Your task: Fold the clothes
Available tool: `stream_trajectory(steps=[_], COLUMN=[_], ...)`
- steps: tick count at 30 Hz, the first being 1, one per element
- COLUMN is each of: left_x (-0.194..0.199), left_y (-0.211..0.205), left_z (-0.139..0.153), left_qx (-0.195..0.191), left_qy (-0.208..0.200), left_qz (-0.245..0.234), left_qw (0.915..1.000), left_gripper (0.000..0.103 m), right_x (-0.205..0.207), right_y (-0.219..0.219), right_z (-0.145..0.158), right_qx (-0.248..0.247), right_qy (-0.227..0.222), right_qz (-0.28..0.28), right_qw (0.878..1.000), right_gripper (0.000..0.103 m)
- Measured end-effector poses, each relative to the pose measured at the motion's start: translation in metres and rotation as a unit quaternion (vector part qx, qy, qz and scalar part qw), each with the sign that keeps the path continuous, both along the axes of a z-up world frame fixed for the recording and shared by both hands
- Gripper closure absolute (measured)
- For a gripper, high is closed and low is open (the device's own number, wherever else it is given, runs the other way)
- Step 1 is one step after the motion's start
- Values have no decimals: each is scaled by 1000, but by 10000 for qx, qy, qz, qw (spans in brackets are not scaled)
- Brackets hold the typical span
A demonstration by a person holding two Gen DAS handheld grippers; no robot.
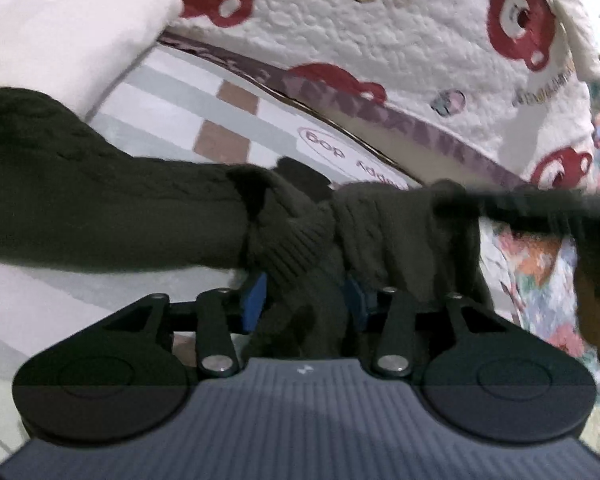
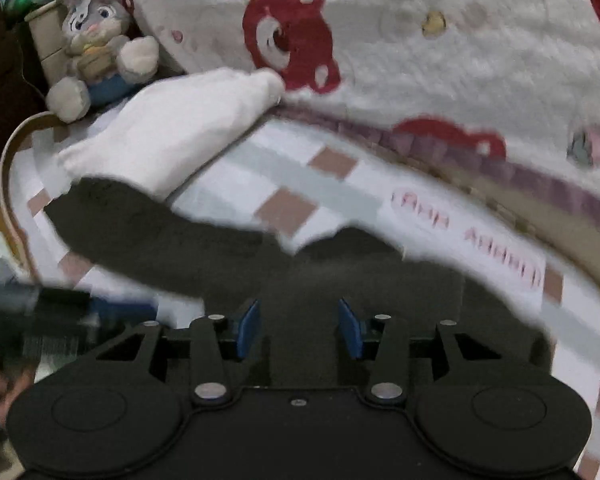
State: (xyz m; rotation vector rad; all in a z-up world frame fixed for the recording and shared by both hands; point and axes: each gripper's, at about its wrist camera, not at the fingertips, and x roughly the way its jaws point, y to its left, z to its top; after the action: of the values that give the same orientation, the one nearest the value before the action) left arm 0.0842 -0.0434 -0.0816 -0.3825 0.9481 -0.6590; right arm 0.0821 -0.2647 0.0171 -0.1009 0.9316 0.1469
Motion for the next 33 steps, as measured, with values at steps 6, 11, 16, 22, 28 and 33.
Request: stream_trajectory(steps=[6,11,16,22,28,33], left_x=[5,2,-2,-12,-22,-36], left_y=[3,-4,-13,-15,-17,-30], left_z=[-23,-31,-45,-32,8,18], left_qx=[-275,-110,-41,313,504,-25], left_qy=[858,937,1019,434,-250,-60], left_qz=[-92,-122,-236,-163,-97,-425], left_qw=[9959,9955,9945,9984,9984,9991], left_gripper=[40,35,88,98,99,99], right_x=[25,12,2,3,-40,-85], right_y=[-59,-92,-97,-99,-91,-134], right_z=[4,-3,-16,-43,6,59], right_qx=[1269,1375,761,1347,916,119], right_qy=[295,320,210,221,-990,-1621], right_qz=[-1034,-1651,-1450,-1155,-673,-1074], right_qw=[9861,9761,9863,9839,9886,9808], right_gripper=[45,45,40,94,94,95])
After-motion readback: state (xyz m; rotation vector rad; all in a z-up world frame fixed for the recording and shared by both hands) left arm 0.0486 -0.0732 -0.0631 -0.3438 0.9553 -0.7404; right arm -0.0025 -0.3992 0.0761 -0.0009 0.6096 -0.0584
